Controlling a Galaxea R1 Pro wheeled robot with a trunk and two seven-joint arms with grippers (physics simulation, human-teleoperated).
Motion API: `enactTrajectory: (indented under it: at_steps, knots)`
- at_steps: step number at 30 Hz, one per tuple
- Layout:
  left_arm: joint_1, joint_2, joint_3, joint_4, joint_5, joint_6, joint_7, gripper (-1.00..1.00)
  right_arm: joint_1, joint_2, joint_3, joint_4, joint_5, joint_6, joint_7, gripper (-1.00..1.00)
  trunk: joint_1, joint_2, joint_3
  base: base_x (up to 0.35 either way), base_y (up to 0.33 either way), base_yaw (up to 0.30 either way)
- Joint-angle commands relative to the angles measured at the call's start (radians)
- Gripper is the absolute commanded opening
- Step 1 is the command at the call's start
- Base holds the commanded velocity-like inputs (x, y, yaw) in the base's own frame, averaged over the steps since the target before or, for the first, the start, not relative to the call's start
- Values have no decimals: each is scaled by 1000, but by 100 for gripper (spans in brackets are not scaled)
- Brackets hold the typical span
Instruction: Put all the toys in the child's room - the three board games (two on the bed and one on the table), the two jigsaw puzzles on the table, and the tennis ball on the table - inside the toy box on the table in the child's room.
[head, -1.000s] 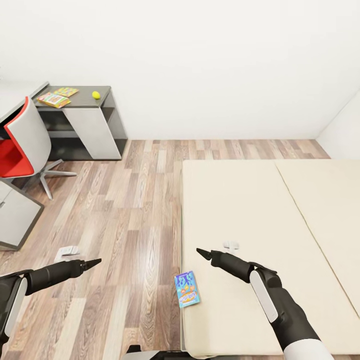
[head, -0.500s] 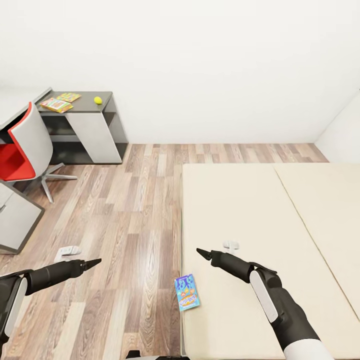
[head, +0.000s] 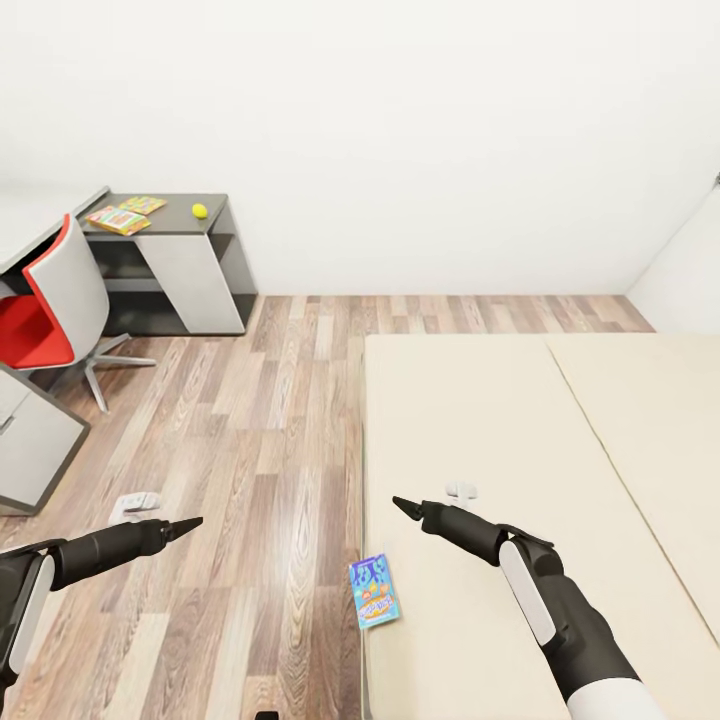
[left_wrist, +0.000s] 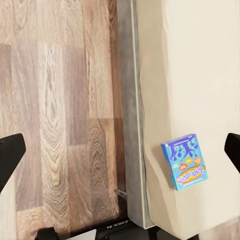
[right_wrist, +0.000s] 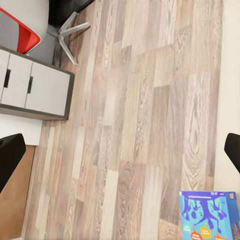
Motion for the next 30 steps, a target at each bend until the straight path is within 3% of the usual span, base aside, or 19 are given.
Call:
enactTrajectory:
  at_steps: [1,30]
  knots:
    - [-1,0,1,0,1,8,-3,100,0,-1,1,-1,-7,7,-2,100,1,-2,0,0,0,0]
    - [-1,0,1,0,0,8,-3,100,-1,0,2,-1,-6,6,-3,100,1,-2,48,0,0,0]
